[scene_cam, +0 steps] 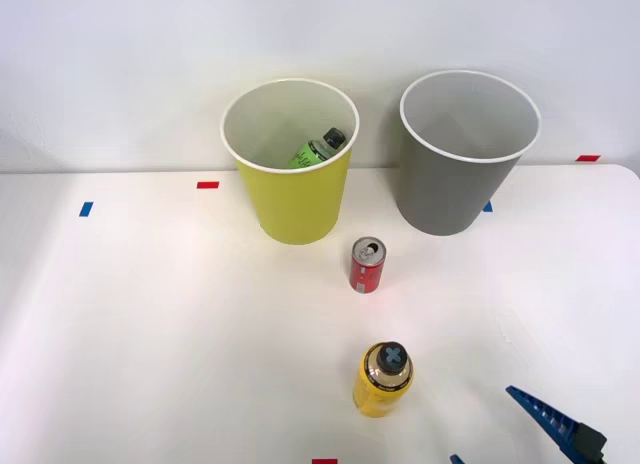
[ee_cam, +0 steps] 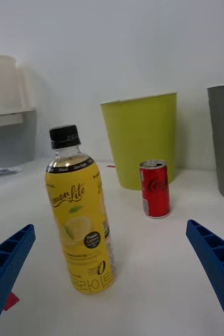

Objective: Put cans in the gray bin, plastic bottles in the light green bin

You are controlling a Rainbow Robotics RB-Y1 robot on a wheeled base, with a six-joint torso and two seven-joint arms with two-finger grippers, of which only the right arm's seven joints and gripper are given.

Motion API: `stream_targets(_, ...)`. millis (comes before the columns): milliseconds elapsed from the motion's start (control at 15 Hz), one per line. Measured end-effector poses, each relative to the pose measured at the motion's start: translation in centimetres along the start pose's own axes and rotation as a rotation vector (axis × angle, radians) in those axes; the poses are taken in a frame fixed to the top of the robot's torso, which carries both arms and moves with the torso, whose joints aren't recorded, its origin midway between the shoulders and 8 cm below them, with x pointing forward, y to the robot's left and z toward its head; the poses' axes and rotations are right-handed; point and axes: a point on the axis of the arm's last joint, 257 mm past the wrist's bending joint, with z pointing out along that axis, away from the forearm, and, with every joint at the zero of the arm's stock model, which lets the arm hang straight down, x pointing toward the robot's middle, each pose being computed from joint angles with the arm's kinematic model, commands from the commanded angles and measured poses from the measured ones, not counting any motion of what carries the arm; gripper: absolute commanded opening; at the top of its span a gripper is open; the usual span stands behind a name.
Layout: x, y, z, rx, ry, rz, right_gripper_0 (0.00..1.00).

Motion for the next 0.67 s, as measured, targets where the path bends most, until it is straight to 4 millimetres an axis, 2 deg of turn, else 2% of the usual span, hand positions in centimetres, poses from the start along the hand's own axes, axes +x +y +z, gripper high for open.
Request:
stream_targets(333,-0.1,1.2,0.6,0.007,-0.029,-0.111,1.00)
stream_targets(533,0.4,1.6,0.5,0.036,-0.018,-0.095,1.00)
stream_targets(667,1.0,1.7,1.3,0.043,-0.010,-0.087,1.00)
